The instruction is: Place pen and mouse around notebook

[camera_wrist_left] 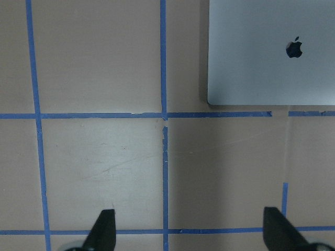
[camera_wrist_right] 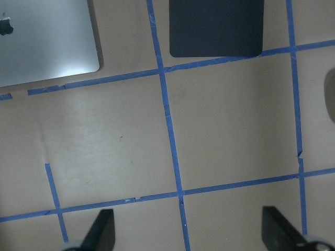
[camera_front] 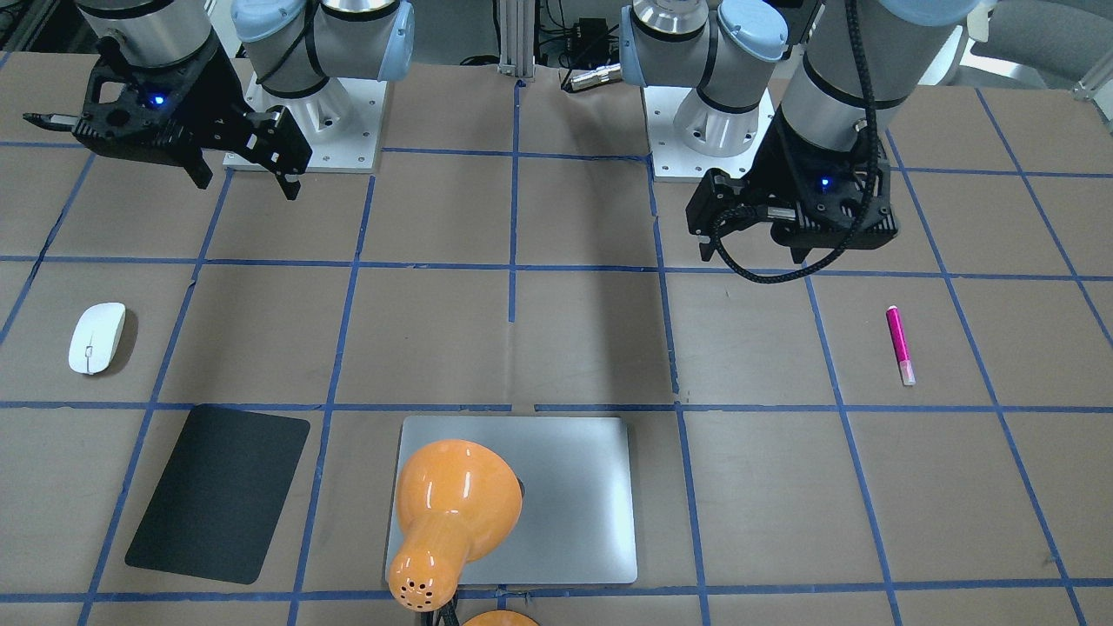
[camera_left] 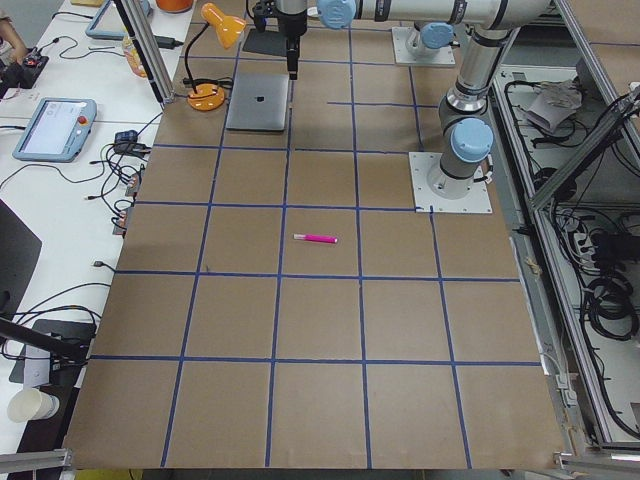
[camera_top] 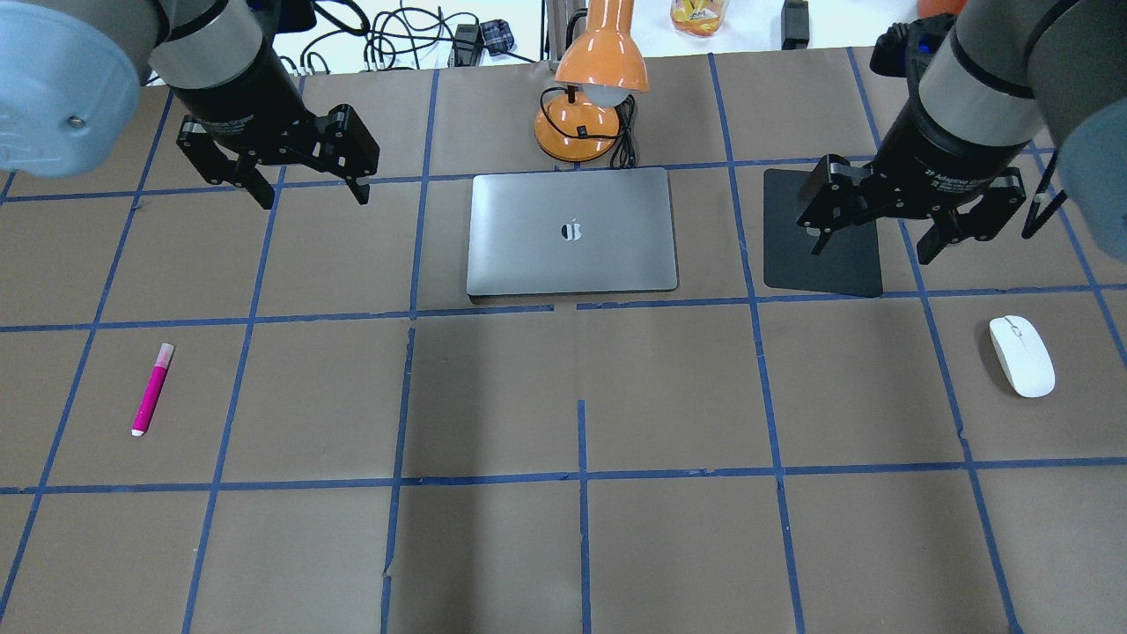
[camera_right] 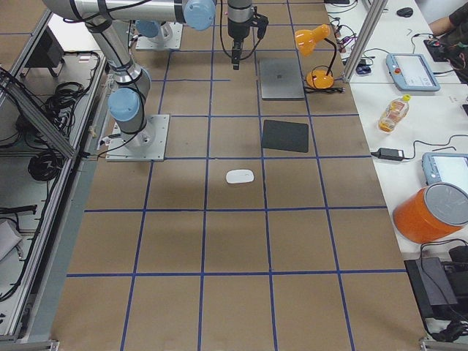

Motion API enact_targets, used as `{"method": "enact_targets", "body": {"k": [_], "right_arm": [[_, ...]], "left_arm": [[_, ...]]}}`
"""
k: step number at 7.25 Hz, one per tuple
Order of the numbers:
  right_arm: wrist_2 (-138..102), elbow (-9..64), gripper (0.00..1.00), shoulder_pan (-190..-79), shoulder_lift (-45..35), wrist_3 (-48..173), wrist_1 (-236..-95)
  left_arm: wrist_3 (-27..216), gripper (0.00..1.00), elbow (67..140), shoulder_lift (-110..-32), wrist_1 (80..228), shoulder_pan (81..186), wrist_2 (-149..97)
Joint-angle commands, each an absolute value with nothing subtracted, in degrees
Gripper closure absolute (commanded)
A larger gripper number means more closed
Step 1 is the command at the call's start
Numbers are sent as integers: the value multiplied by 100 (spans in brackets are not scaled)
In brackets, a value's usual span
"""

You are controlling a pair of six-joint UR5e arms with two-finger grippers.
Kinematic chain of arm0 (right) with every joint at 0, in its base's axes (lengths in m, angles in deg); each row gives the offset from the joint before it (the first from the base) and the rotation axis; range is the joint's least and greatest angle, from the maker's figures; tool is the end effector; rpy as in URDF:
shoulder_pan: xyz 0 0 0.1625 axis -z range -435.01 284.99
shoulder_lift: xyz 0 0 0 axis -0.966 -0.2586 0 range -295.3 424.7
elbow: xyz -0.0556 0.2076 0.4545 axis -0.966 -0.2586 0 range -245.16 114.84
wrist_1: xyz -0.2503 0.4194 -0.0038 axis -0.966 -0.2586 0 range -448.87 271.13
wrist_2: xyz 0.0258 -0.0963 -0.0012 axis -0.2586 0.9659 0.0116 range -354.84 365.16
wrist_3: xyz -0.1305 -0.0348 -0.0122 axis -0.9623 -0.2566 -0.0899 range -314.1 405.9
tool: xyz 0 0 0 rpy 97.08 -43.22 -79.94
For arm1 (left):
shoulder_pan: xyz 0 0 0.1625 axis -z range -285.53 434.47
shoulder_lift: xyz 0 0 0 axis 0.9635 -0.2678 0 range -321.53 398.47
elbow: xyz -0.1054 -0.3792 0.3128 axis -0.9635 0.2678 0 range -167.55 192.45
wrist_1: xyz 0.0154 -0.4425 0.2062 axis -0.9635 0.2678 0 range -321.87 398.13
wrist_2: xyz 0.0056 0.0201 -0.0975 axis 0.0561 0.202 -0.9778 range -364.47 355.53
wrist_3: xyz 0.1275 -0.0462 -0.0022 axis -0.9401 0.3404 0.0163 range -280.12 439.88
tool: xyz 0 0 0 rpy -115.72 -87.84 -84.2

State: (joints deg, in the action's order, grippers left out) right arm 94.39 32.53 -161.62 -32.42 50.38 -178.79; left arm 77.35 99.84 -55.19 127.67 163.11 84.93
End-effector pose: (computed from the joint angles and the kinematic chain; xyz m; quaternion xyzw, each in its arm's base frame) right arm 0.1050 -0.5129 0.5200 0.0688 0.9976 0.0058 0.0067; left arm -0.1205 -0.6032 0.5188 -0.0102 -0.9999 -0.0051 0.0054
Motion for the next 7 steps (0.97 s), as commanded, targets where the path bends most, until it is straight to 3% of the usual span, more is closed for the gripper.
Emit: {"method": "enact_targets", "body": {"k": [1, 3, 7], "right_arm": [[9437, 3275, 0, -15914, -3207, 4941, -17895], [9567, 3510, 0, -14925, -3172, 4959, -17948], [10000, 4442, 0, -13631, -2682, 3528, -19697]], "left_arm": [[6465, 0, 10557, -5304, 12769, 15449, 8500], [5235, 0, 11147, -5118, 12499, 14405, 8500], [3238, 0, 12587, -5783, 9772, 12845, 8491]]}}
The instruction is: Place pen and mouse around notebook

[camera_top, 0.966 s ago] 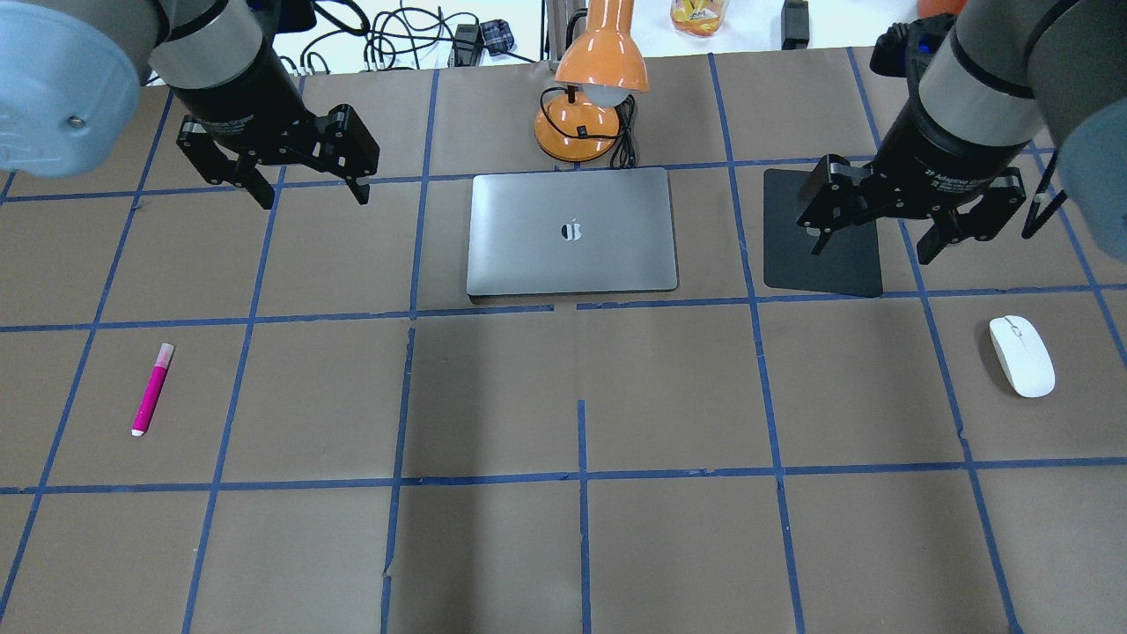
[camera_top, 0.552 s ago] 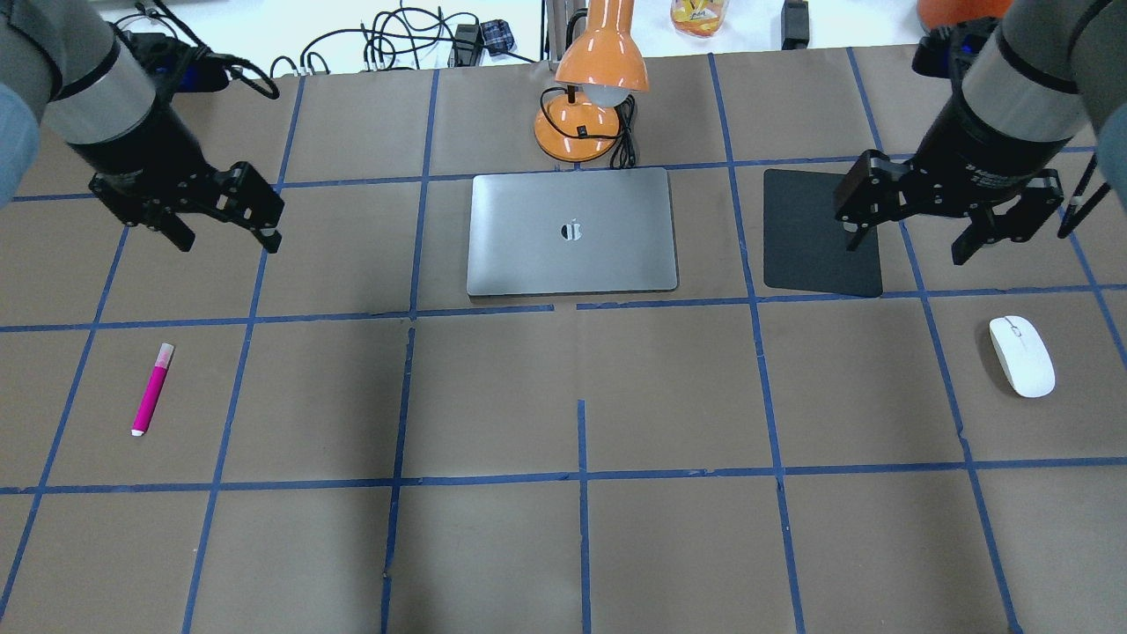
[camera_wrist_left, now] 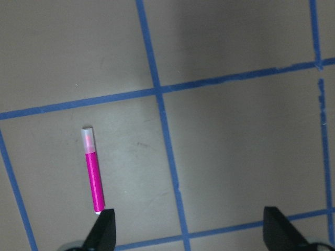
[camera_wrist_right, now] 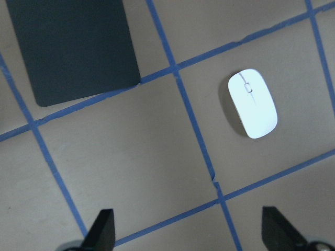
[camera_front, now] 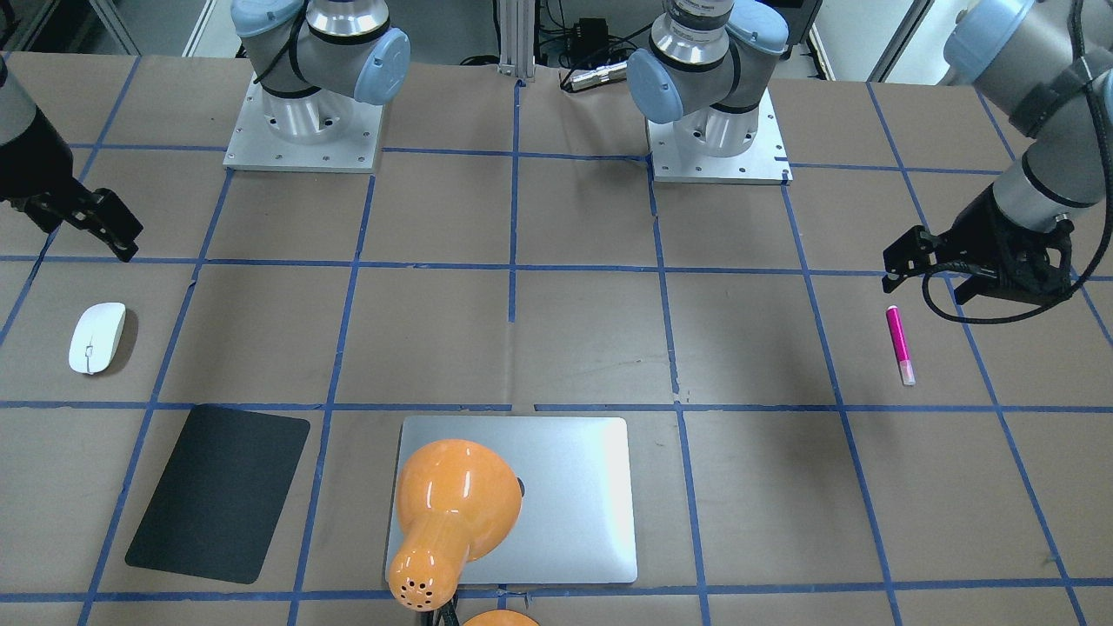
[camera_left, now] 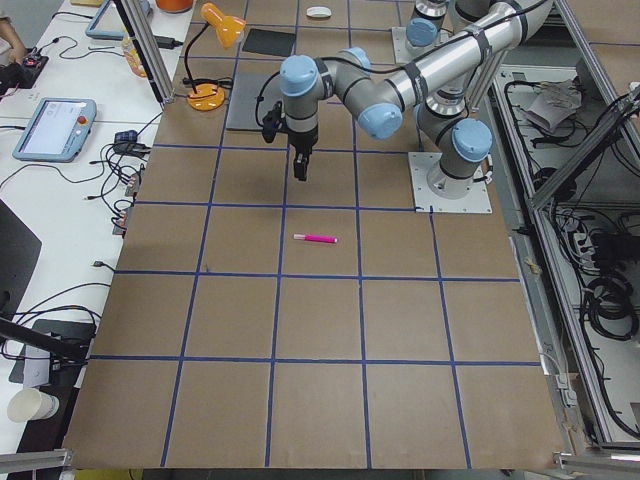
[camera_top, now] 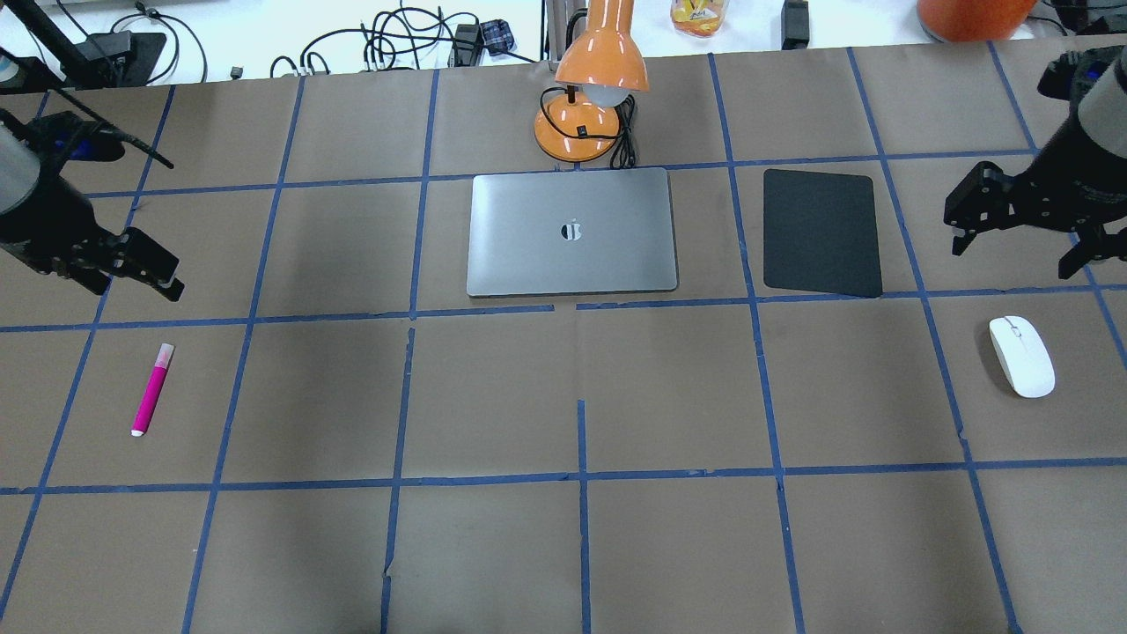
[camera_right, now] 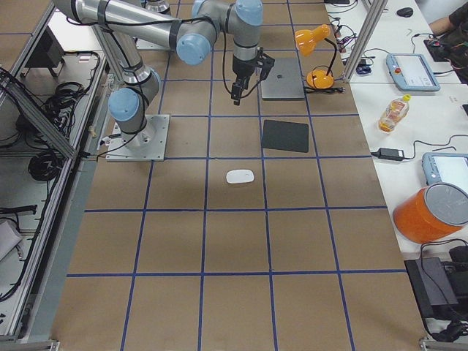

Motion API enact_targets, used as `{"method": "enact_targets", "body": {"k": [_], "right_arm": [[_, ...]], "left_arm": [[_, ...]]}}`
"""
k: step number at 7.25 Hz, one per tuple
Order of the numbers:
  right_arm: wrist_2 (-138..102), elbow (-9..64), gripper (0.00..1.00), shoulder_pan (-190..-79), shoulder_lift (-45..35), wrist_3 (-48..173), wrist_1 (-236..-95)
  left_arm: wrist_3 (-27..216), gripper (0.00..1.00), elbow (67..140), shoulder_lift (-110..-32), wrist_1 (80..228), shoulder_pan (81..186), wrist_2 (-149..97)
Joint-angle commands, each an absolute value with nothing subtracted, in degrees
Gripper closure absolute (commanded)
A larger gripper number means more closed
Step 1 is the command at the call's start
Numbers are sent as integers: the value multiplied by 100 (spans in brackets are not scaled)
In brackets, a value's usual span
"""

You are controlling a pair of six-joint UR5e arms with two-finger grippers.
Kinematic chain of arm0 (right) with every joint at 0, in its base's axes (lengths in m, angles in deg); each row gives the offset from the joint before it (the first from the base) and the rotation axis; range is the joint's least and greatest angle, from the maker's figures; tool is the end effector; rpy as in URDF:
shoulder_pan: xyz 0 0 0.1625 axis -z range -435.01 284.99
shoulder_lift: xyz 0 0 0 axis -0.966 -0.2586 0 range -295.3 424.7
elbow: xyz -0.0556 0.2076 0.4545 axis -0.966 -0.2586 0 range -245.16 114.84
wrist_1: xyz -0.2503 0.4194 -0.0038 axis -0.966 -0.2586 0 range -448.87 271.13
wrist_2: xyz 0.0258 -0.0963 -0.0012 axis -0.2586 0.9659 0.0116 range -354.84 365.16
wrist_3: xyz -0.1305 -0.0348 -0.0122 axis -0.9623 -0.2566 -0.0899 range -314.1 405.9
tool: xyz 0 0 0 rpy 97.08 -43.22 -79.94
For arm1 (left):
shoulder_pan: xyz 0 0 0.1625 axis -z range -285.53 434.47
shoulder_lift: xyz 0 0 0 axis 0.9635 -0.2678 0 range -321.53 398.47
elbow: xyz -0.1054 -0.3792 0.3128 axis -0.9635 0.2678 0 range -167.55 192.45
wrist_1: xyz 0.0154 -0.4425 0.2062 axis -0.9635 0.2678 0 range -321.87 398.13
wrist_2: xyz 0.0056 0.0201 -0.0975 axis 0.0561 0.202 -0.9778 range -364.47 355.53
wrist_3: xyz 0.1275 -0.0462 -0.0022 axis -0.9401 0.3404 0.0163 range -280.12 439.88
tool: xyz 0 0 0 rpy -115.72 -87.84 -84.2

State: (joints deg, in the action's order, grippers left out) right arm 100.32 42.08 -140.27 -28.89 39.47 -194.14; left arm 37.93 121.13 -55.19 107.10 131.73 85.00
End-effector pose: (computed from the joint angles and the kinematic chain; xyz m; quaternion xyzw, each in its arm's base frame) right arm -0.1113 -0.5308 0.4212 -0.1597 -0.9860 0.0014 0.0471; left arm 0.1914 -0.5466 0.3476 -0.0802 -0.9967 -0.0064 0.0107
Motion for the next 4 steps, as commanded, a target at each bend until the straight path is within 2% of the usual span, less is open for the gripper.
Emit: {"method": "enact_targets", "body": {"k": [1, 3, 4], "right_arm": [[9990, 4478, 0, -13384, -2149, 2900, -20080], [9982, 4514, 0, -13040, -1566, 1569, -20917], [9973, 4514, 0, -13021, -1407, 1549, -20919]], "left_arm": [[3076, 0, 13000, -6020, 9093, 12556, 8465], [3031, 0, 13347, -6539, 8044, 12422, 8517], [3231, 6, 13347, -6802, 8049, 12430, 8666]]}}
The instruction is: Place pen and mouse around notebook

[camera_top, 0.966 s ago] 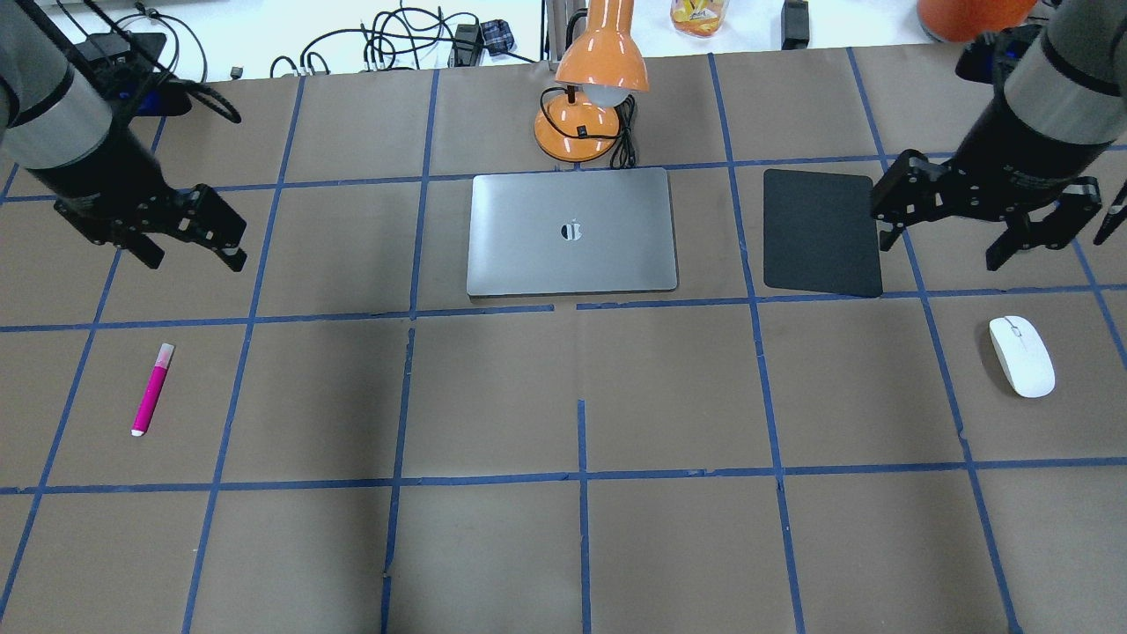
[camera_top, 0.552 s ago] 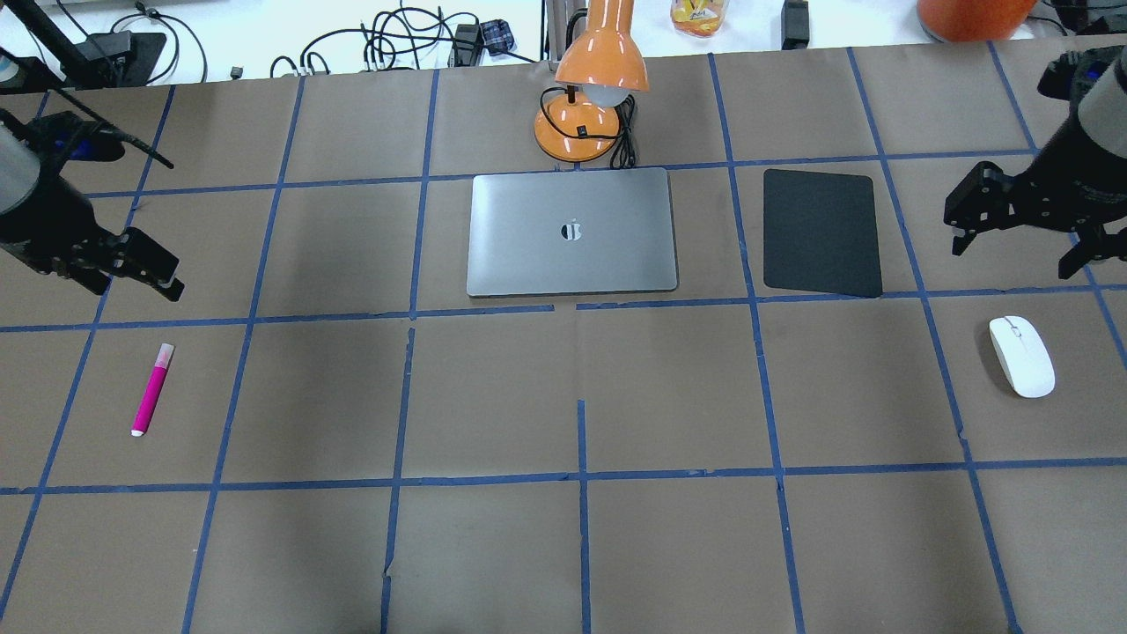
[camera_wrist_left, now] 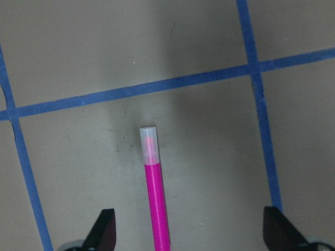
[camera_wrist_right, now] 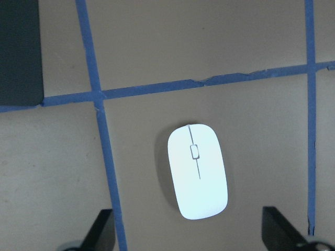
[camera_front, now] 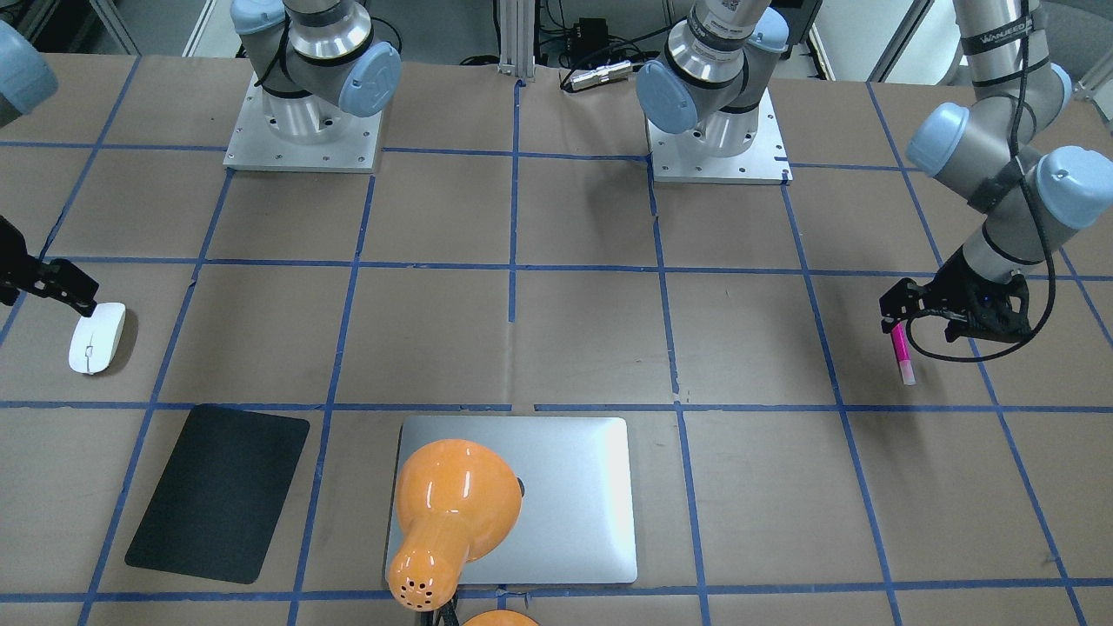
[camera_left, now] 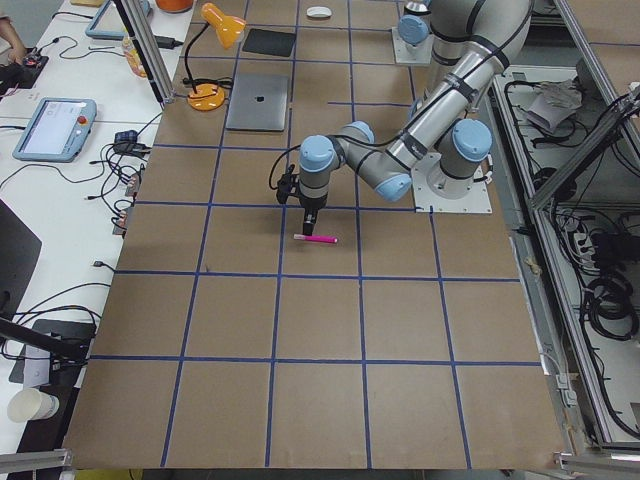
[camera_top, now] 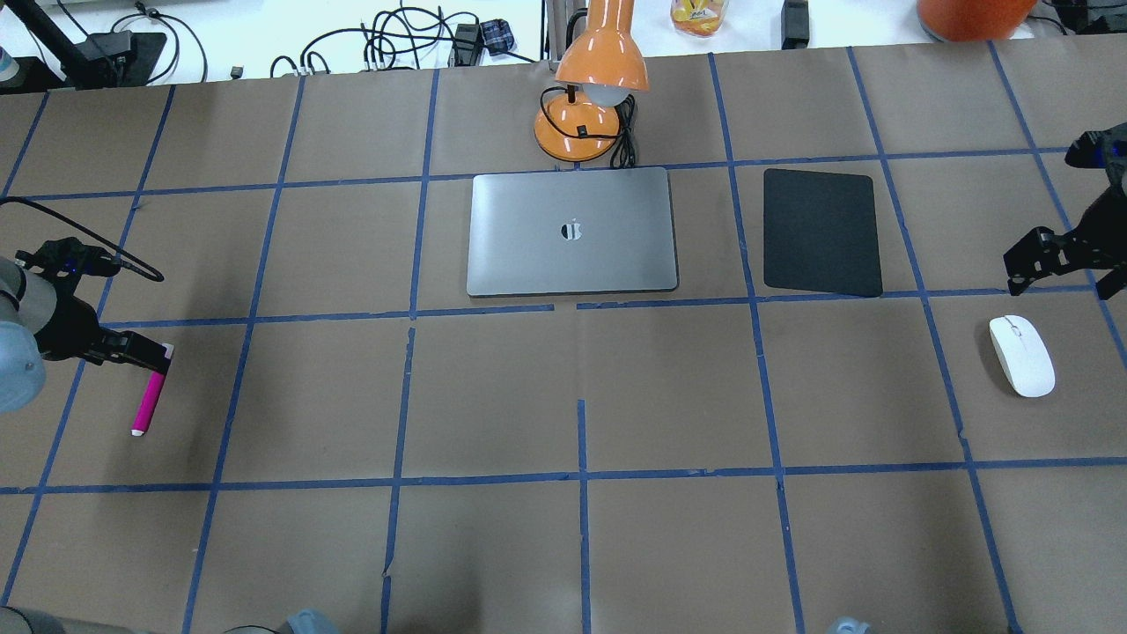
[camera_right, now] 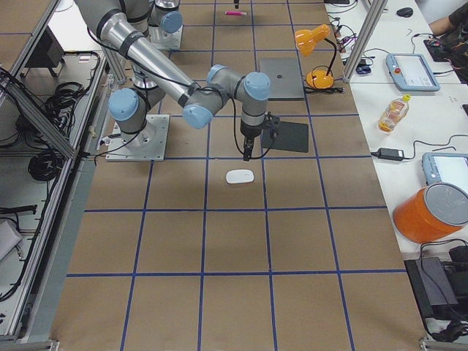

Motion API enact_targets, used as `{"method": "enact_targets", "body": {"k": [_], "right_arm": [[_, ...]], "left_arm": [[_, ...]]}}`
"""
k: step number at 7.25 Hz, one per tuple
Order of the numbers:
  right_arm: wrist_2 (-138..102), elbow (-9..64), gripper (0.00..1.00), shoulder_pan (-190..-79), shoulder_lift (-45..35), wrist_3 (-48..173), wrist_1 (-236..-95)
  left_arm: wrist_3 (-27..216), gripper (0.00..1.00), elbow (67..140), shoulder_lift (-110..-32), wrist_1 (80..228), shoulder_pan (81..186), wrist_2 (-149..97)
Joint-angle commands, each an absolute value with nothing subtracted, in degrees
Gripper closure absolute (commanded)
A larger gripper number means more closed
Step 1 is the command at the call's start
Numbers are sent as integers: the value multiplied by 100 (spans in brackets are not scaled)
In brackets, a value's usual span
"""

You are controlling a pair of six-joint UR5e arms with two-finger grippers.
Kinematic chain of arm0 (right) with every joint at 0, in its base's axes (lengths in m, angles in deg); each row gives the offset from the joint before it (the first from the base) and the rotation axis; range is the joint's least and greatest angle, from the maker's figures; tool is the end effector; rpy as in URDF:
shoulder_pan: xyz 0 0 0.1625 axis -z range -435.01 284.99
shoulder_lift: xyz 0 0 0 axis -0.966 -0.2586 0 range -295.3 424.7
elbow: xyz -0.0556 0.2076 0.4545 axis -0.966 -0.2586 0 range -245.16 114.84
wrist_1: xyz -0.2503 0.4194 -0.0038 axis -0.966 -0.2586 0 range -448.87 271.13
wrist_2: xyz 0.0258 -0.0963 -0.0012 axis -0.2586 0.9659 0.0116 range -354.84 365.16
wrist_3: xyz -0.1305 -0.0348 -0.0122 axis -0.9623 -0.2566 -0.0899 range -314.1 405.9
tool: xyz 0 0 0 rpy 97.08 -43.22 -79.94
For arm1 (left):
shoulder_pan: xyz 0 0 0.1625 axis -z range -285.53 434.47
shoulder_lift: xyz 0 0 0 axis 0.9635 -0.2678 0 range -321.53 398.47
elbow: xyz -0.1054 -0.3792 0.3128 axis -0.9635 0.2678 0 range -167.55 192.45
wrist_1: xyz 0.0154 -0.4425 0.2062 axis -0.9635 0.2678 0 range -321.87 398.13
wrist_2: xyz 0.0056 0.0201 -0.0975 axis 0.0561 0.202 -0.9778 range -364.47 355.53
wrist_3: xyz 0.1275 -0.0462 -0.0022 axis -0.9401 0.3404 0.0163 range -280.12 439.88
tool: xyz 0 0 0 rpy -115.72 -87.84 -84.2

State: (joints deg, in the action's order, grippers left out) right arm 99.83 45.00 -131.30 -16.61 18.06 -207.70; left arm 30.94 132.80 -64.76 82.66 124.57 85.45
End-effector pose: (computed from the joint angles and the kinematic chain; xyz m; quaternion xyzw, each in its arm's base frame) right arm -0.2242 -0.5563 0.2976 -0.0513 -0.9979 -0.0211 0.0349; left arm 0.2565 -0.5149 0.1956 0.0788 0.9968 -0.0122 0.0110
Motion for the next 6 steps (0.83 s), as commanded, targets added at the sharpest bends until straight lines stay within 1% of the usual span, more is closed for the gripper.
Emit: {"method": "enact_targets", "body": {"k": [1, 3, 4, 6], "right_arm": [[9964, 4514, 0, -13012, -1231, 1540, -20928], [9973, 4514, 0, -13003, -1002, 1479, -20972], [9981, 4514, 0, -12994, -905, 1296, -21033], [9973, 4645, 0, -12820, -808, 883, -21269]], "left_arm": [[3459, 29, 13338, -6901, 8032, 12430, 8667], [3470, 80, 13338, -6963, 8032, 12430, 8667], [3488, 100, 13338, -6981, 8023, 12430, 8667], [3758, 100, 13338, -6946, 8049, 12430, 8693]]}}
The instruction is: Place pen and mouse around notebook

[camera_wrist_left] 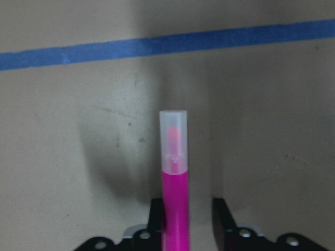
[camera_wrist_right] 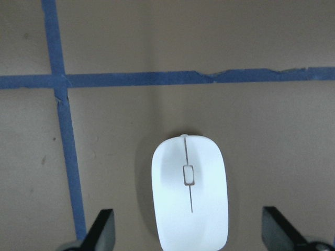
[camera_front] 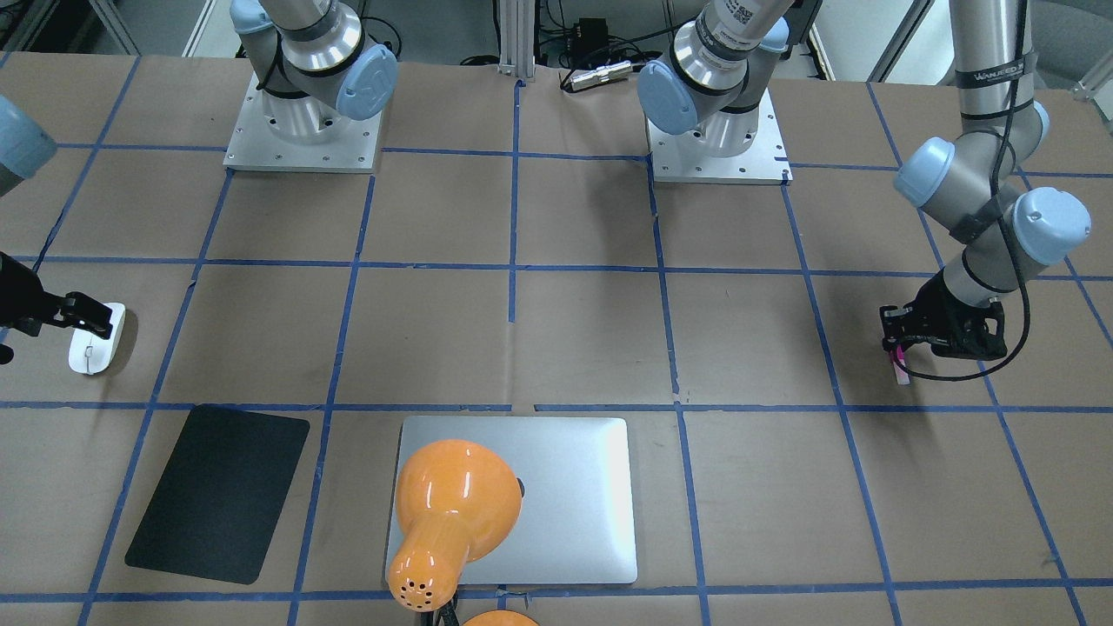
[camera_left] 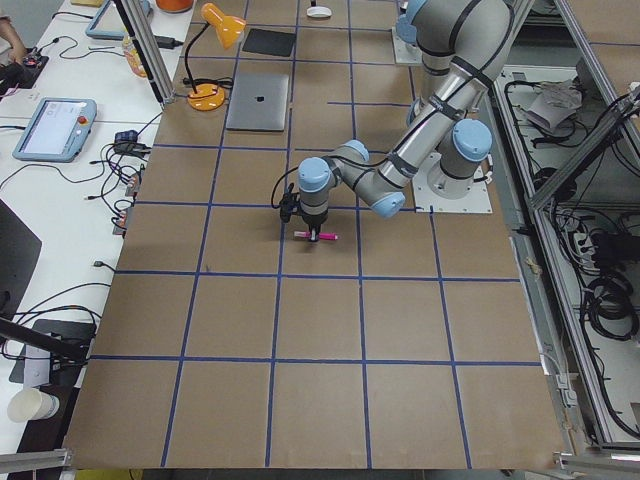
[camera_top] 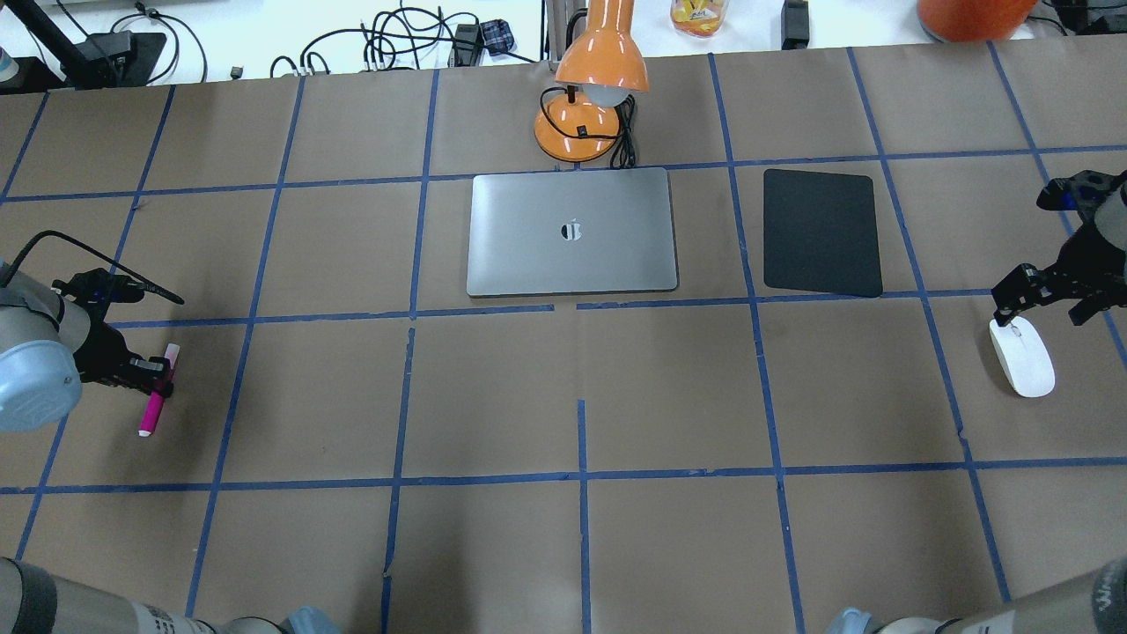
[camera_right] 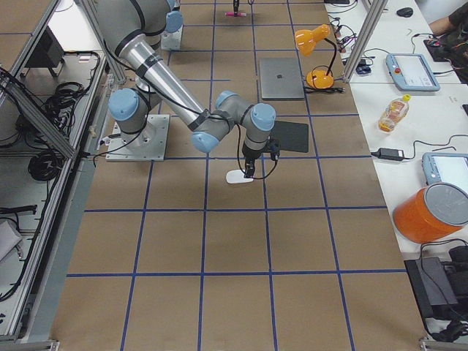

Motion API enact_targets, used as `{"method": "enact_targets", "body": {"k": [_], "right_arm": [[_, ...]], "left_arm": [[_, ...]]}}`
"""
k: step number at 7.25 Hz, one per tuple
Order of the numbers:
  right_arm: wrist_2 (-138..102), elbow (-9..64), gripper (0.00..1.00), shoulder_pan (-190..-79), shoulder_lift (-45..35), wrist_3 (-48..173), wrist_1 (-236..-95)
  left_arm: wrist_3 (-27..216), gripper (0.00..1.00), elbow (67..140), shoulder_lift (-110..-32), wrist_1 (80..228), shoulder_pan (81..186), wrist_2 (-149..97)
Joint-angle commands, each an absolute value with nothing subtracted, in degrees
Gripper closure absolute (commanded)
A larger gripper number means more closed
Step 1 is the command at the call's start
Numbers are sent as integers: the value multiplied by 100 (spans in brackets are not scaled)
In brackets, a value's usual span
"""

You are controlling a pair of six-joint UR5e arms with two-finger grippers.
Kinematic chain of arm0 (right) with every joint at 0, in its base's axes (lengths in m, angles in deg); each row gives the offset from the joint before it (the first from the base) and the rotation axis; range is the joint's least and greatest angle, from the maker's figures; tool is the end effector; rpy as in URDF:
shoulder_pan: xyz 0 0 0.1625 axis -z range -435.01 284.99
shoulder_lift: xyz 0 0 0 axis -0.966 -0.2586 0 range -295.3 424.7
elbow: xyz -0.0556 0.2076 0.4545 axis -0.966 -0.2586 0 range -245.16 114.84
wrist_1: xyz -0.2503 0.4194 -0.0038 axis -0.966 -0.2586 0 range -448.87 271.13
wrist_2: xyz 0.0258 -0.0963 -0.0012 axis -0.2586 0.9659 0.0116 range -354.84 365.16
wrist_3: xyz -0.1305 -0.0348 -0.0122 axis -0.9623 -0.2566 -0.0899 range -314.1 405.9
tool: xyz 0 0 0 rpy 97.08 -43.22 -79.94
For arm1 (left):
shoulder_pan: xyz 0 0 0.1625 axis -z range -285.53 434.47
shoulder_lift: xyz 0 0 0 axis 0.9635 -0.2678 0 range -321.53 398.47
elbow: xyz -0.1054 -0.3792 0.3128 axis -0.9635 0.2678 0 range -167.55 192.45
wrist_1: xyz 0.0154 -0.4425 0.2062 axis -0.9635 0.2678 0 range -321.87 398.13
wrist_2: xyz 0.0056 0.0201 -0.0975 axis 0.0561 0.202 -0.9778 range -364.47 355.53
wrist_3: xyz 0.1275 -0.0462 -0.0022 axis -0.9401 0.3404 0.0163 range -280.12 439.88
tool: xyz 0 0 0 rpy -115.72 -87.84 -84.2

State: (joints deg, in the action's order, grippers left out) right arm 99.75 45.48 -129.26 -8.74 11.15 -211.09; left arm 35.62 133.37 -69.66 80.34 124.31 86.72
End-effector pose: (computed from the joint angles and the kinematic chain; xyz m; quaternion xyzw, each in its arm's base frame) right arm -0.2542 -0.5627 0.2170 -0.0071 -0.9982 -0.0587 0.0076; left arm 0.2621 -0.5129 0.1475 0.0359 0.9992 0.0152 0.0003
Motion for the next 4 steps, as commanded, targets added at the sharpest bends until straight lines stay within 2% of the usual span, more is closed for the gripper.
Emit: {"method": "enact_targets", "body": {"k": [1, 2, 4], "right_arm": [[9990, 4802, 0, -12801, -669, 881, -21758], [9999, 4900, 0, -12801, -580, 846, -21998], [9982, 4927, 0, -12801, -562, 855, -21956]], "left_arm": [[4517, 100, 13347, -6806, 8293, 12526, 8711], [5430, 100, 13338, -6614, 8556, 12718, 8694], [7868, 100, 13338, -6253, 8980, 13988, 8711]]}}
